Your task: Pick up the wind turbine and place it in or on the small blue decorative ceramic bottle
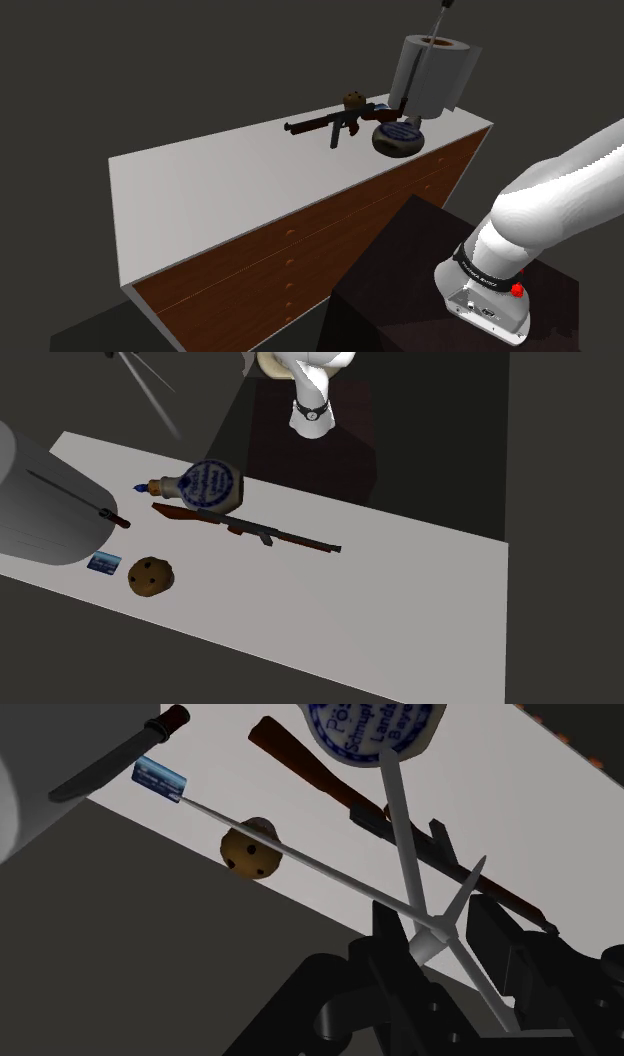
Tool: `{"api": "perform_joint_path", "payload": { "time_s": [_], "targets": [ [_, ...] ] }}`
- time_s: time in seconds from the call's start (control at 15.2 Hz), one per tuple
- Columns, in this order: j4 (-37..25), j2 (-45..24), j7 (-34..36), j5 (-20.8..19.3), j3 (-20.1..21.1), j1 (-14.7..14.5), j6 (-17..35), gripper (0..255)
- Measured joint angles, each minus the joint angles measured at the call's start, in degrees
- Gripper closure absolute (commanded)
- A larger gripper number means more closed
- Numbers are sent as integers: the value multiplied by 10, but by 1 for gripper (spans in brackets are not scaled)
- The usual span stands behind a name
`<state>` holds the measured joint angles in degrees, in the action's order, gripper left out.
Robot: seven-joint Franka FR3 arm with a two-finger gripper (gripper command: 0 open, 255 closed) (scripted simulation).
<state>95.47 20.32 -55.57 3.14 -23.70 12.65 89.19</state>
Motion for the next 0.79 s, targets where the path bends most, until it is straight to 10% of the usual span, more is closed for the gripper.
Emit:
{"api": "perform_joint_path", "payload": {
  "time_s": [0.79],
  "targets": [
    [136, 42, -5, -14, 4, 9, 96, 255]
  ]
}}
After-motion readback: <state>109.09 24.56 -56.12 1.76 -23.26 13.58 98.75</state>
